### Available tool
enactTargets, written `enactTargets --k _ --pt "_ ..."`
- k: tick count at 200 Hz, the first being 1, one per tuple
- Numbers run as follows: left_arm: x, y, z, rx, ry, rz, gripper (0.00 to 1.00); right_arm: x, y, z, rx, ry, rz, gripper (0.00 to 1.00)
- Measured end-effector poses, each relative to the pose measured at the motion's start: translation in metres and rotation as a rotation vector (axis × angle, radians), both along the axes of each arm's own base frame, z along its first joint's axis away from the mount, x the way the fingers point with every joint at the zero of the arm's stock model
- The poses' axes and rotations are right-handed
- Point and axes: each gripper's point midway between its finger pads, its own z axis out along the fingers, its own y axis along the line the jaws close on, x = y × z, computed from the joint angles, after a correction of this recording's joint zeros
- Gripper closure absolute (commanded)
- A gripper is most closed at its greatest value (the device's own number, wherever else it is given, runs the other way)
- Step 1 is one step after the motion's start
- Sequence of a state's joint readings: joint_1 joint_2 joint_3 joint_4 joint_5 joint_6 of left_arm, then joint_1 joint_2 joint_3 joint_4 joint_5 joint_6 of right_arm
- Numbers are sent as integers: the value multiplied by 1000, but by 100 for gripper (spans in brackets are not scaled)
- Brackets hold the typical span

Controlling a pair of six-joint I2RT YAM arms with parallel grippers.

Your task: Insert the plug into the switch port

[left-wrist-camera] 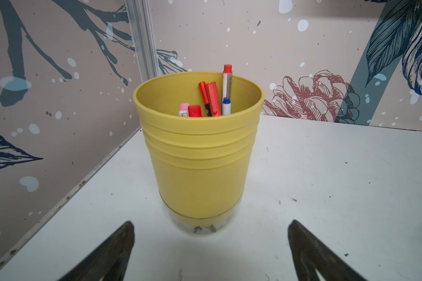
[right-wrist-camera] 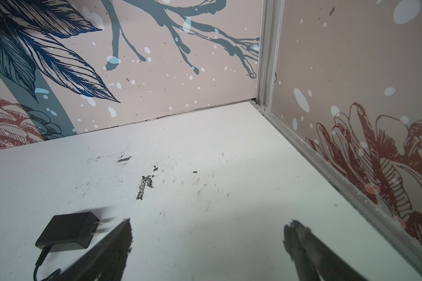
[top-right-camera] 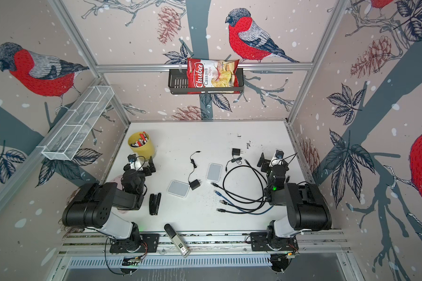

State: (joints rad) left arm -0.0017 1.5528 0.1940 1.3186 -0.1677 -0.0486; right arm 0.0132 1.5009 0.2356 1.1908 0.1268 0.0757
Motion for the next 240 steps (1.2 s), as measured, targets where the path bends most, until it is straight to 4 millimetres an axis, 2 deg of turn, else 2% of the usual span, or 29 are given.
enactTargets --k 44,68,82,100,131,152,176,217,240 --pt "1 -3 6 4 -12 -17 3 3 0 8 1 4 -1 0" --pt "5 -5 32 11 -55 -28 3 21 1 45 9 -22 -2 0" --pt "14 -5 53 7 -74 -30 3 26 3 57 34 -10 -9 0" --pt "19 -7 67 -9 -68 -30 3 30 8 58 78 50 -12 0" --pt "25 -22 65 -58 18 -38 3 31 29 52 139 161 13 0" --pt "31 -44 63 -93 81 -63 3 26 51 41 155 243 54 0" --pt "35 -87 56 -103 172 -156 3 22 79 29 172 328 115 1" --pt "25 -157 34 -101 311 -307 4 15 114 3 219 473 183 0" --pt "19 -190 23 -91 370 -378 3 14 142 -6 206 536 248 7"
